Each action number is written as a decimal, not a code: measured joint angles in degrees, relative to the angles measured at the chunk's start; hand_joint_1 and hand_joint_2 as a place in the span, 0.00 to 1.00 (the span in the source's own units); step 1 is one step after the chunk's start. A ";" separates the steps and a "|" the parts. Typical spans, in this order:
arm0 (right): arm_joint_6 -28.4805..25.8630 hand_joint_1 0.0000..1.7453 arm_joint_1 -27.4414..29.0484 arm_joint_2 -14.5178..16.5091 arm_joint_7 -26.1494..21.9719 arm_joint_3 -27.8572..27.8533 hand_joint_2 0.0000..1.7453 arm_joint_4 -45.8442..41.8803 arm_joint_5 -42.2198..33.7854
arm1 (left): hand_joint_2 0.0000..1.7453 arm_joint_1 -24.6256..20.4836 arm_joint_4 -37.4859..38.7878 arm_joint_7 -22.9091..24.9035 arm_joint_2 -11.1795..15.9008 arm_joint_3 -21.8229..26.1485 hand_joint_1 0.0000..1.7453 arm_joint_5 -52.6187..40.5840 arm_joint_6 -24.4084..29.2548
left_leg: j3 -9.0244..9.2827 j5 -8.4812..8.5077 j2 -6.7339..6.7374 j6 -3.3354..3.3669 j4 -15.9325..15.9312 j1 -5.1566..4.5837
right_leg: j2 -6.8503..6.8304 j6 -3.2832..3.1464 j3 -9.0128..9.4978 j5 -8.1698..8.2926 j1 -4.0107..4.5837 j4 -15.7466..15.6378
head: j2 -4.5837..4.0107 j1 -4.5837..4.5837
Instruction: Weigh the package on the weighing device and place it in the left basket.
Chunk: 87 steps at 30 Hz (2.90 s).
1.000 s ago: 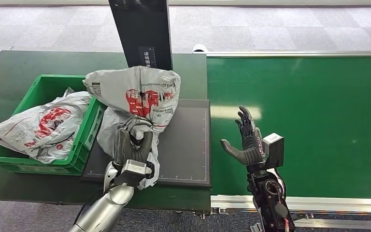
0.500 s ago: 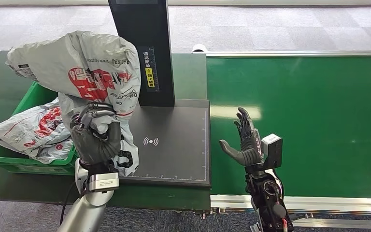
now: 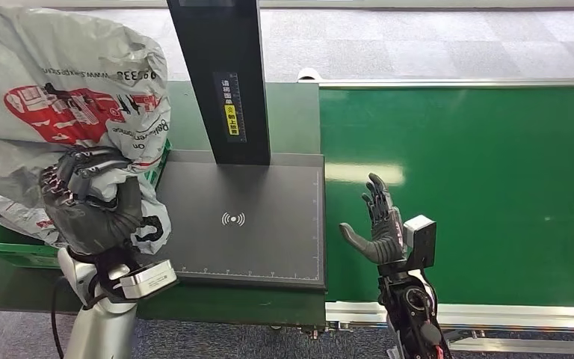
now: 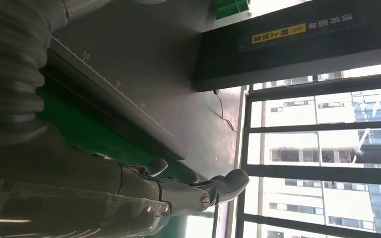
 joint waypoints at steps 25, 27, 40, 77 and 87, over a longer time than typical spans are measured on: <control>2.05 0.00 5.09 -0.48 2.66 0.88 1.00 -3.83 2.88 | 1.00 -25.50 48.82 42.08 10.87 4.46 0.74 -30.67 -27.12 | -0.02 0.11 0.12 -0.06 0.01 0.00 | 0.16 -0.06 -0.09 0.13 0.01 0.04 | -0.01 0.01; 2.28 0.00 5.17 -0.45 2.67 0.79 1.00 -3.84 3.41 | 1.00 -26.53 51.40 42.91 11.38 4.14 0.65 -30.95 -30.49 | -0.02 0.11 0.12 -0.06 0.01 0.00 | 0.16 -0.06 -0.09 0.13 0.01 0.04 | -0.01 0.01; 3.09 0.00 7.39 -0.16 3.69 -0.32 1.00 -6.58 4.56 | 1.00 -31.16 63.20 48.78 14.97 1.87 0.98 -34.41 -29.55 | -0.01 0.11 0.22 -0.07 0.00 0.01 | 0.21 -0.07 -0.09 0.13 0.02 0.06 | 0.00 0.02; 3.32 0.00 4.44 0.31 3.60 0.45 1.00 -4.11 4.69 | 1.00 -35.17 70.07 46.43 21.37 12.29 0.00 -31.58 -41.94 | 0.00 0.12 0.23 -0.10 -0.01 0.04 | 0.25 -0.09 -0.10 0.12 0.06 0.11 | 0.00 0.01; 3.07 0.00 4.83 0.44 4.25 0.38 1.00 -4.27 4.32 | 1.00 -34.56 69.69 49.21 21.02 13.46 0.00 -30.55 -28.16 | 0.02 0.13 0.22 -0.10 0.00 0.05 | 0.25 -0.09 -0.12 0.13 0.06 0.12 | 0.00 0.02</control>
